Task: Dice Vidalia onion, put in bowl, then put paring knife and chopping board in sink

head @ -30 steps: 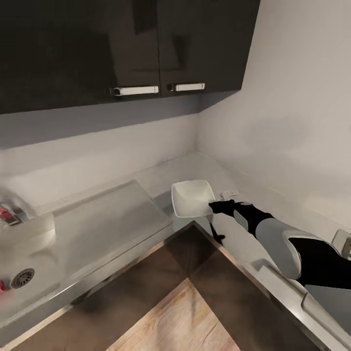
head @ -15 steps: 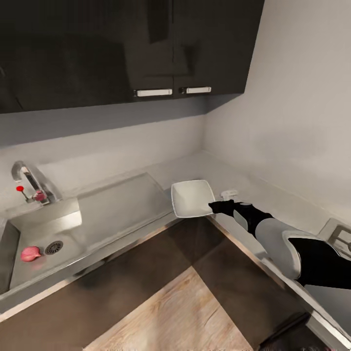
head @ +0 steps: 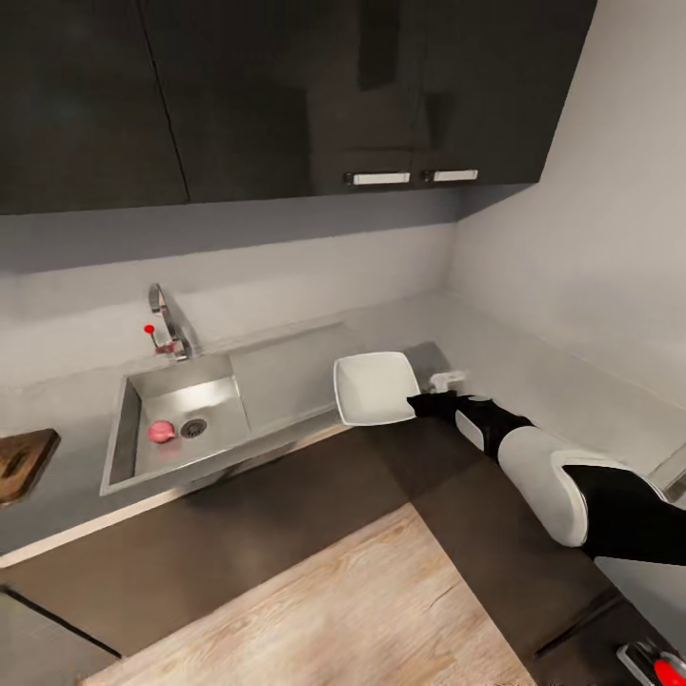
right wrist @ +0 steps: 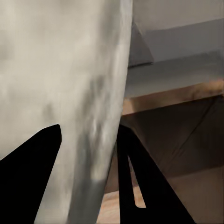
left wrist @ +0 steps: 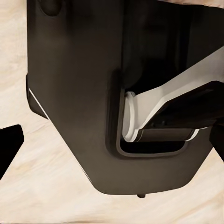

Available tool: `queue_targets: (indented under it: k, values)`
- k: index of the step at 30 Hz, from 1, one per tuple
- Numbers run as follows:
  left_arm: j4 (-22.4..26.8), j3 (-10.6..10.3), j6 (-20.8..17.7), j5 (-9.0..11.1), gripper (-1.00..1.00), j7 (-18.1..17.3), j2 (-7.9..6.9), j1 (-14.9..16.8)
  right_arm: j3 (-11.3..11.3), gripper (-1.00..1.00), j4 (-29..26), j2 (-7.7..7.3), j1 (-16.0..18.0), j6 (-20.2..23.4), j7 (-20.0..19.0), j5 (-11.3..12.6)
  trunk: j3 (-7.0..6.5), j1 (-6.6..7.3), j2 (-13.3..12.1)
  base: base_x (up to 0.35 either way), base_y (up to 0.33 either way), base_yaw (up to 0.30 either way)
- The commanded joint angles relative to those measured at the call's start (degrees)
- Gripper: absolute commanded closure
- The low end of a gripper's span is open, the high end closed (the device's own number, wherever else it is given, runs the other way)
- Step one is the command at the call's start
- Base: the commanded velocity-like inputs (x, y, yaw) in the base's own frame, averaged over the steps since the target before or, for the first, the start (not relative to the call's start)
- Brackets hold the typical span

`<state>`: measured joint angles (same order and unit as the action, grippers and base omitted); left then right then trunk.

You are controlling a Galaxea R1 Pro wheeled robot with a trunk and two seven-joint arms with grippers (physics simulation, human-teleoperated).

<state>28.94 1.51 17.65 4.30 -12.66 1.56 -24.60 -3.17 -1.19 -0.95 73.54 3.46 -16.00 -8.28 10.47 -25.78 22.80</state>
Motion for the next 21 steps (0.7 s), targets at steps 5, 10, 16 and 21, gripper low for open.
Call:
queue_targets:
  k: [5, 10, 16, 21]
  values:
    - [0.1, 0.2, -0.1, 0.5, -1.0, -0.4, 0.03, 0.0, -0.5, 1.0, -0.1, 0.0, 0.0, 0.3, -0.2, -0.5, 0.1, 0.0, 0.1, -0.307, 0.162, 0.281]
    - [0.1, 0.2, -0.1, 0.5, -1.0, -0.4, 0.03, 0.0, -0.5, 1.0, -0.1, -0.01, 0.0, 0.3, -0.2, -0.5, 0.1, 0.0, 0.1, -0.291, 0.184, 0.281]
    - [0.1, 0.2, -0.1, 0.5, -1.0, -0.4, 0.03, 0.0, -0.6, 1.0, -0.1, -0.01, 0.0, 0.3, -0.2, -0.5, 0.1, 0.0, 0.1, -0.223, 0.229, 0.281]
    - [0.1, 0.2, -0.1, 0.5, -1.0, -0.4, 0.03, 0.0, -0.6, 1.0, -0.1, -0.01, 0.0, 0.3, -0.2, -0.5, 0.1, 0.0, 0.1, -0.107, 0.286, 0.281]
